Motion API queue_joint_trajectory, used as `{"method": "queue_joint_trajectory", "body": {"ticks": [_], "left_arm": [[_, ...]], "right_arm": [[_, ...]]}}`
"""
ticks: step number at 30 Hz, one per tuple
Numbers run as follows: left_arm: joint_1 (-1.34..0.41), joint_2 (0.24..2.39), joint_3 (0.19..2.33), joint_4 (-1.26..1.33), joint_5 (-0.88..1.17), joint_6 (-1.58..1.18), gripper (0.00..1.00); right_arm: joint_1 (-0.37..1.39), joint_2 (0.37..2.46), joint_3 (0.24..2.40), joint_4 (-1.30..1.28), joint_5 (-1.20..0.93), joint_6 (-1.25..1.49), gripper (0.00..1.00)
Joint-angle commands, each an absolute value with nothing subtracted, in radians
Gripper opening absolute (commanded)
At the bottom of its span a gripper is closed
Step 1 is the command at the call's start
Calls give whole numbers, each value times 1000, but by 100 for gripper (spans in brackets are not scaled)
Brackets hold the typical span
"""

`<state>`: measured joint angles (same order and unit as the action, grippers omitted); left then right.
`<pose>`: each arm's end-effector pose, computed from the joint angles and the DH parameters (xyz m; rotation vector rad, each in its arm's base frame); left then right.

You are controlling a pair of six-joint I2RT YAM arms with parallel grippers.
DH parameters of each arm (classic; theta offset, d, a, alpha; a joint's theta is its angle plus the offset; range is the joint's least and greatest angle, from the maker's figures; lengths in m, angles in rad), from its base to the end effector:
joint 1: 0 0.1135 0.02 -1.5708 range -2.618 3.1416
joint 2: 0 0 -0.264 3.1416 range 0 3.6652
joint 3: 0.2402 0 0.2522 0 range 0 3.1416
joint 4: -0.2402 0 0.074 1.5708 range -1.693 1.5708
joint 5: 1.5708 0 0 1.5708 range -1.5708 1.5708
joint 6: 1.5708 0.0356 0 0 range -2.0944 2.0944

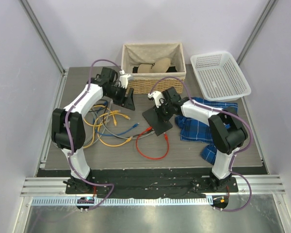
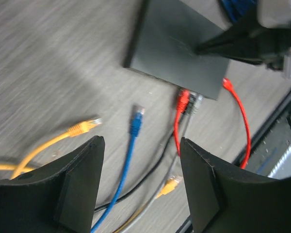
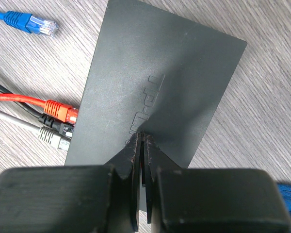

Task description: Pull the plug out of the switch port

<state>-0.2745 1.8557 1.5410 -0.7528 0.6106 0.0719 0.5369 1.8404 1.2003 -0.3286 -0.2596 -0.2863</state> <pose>0.3751 -0.1268 0.2577 0.6487 2.4983 -0.8735 0.3253 0.2043 0.1804 -1.1122 2.2902 0.4282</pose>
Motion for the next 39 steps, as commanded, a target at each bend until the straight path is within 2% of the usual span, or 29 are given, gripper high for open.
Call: {"method": "queue_joint_trajectory", "body": {"ticks": [1,4,9,19,39], "left_arm": [[-330,1887,1597,-805,732,106,66],[-337,1976,1550,-798,738,6,65],[-345,2025,1421,-638,857,-86,63],[-376,2155,1505,-640,959,-112,57],[-442,2244,1465,-538,900,-170,53]], "right_arm": [[542,1879,1141,-416,-212,-292,8],[534,1882,1144,-410,-216,-261,10],[532,1891,1154,-417,-221,-250,10],[532,1882,1137,-419,-215,-255,10],[532,1850,1074,-420,-218,-253,10]]}}
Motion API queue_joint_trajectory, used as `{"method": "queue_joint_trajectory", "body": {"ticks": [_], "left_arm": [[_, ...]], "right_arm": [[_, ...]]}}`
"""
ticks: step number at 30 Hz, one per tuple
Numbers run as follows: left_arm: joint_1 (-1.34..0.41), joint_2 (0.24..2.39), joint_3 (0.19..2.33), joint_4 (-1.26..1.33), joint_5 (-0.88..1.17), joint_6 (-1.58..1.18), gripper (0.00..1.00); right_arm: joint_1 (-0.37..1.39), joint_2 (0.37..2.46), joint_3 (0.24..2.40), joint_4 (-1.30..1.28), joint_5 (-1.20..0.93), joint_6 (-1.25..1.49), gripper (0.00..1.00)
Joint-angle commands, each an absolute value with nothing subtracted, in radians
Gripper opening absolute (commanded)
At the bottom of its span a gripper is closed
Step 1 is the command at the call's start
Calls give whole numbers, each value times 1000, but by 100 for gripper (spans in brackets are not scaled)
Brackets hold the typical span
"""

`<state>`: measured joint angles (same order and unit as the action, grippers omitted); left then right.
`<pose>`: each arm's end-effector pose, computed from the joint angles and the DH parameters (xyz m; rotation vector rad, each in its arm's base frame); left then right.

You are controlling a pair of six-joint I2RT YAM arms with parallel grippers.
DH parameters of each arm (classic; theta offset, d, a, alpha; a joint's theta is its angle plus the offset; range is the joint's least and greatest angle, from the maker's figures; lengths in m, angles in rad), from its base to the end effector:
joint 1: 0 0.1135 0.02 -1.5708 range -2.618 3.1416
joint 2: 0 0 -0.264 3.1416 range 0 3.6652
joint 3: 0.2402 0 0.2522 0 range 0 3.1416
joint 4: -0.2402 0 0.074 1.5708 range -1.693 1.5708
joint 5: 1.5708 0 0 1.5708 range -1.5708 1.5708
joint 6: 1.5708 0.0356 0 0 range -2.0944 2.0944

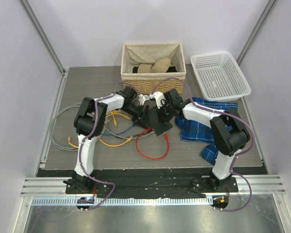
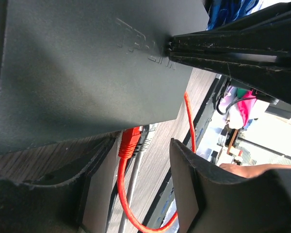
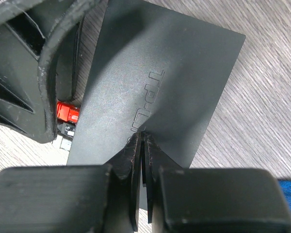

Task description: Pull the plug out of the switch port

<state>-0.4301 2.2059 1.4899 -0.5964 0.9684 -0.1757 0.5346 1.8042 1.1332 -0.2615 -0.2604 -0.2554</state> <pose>0.3739 -0.2038 0.1195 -0.5270 -2.6624 1.4643 0.3178 0.1988 0.1780 -1.0663 2.2754 0.4409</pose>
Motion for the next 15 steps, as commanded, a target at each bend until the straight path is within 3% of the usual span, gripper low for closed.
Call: {"method": "queue_joint_trajectory", "body": {"ticks": [1,15], "left_arm": [[-445,2250,1466,-534,893,-170,52],[-449,2293,1500,-555,793,-190,37]], "right_arm": [[532,1851,1075,-422,-221,-250,10],[532,1844,1077,-420,-212,-261,10]]}}
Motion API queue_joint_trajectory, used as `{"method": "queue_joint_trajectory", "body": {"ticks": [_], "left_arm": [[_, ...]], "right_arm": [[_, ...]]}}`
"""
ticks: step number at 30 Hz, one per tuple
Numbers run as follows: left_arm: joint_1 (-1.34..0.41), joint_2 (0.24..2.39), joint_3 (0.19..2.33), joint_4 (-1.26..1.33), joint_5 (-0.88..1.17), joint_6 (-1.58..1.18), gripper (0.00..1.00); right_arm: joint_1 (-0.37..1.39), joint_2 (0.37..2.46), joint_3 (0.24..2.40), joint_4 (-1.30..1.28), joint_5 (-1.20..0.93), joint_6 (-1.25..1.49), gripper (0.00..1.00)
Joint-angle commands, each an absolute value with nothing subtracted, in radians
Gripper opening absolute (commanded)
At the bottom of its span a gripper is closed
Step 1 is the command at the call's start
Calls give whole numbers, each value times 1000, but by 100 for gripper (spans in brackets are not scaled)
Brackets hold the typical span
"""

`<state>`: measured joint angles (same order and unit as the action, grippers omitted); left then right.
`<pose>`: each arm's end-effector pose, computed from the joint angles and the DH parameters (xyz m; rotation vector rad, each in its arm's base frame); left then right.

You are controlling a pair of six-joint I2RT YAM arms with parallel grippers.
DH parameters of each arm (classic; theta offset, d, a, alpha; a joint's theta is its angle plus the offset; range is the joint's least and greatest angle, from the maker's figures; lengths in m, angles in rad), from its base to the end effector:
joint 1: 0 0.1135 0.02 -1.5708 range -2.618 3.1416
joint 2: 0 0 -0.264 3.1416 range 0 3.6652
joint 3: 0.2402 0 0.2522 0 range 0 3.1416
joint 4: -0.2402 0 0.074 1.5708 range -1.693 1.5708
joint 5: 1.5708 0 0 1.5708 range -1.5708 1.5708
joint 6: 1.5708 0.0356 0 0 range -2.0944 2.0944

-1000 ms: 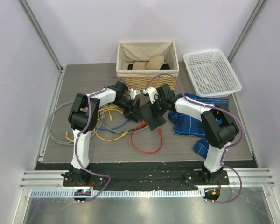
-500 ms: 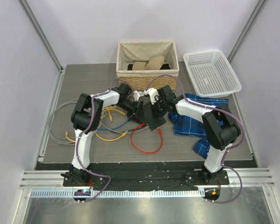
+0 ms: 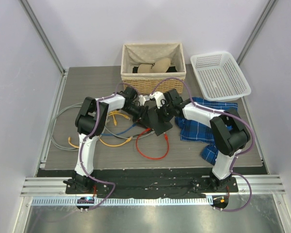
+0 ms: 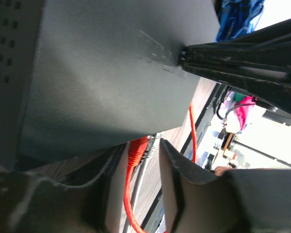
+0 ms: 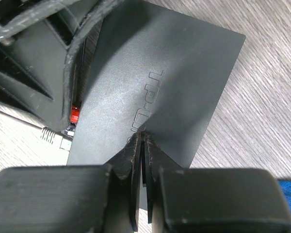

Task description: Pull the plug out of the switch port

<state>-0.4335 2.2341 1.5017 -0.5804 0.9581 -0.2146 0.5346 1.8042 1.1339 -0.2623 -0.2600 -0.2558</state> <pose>0.3770 -0.2066 0.1110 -0.4759 -2.6649 1.4414 0.3179 0.1989 0.1781 -1.0666 2.2753 0.4403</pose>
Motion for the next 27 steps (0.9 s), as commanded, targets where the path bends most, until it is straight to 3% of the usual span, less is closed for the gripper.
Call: {"method": "queue_joint_trajectory", "body": {"ticks": [1,7,16,27], "left_arm": [[-451,2293,1500,-555,785,-193,36],[-483,2298,1525,-600,613,-198,20],[-500,2307,1568,-666,586,-163,1],[-486,2298,1617,-726,627,-106,0]], "right_arm": [[532,1844,1071,-420,-212,-259,10],[532,1844,1071,-416,-215,-259,10],[532,1848,1077,-416,-209,-264,10],[532,1861,1089,-416,-206,-265,10]]}}
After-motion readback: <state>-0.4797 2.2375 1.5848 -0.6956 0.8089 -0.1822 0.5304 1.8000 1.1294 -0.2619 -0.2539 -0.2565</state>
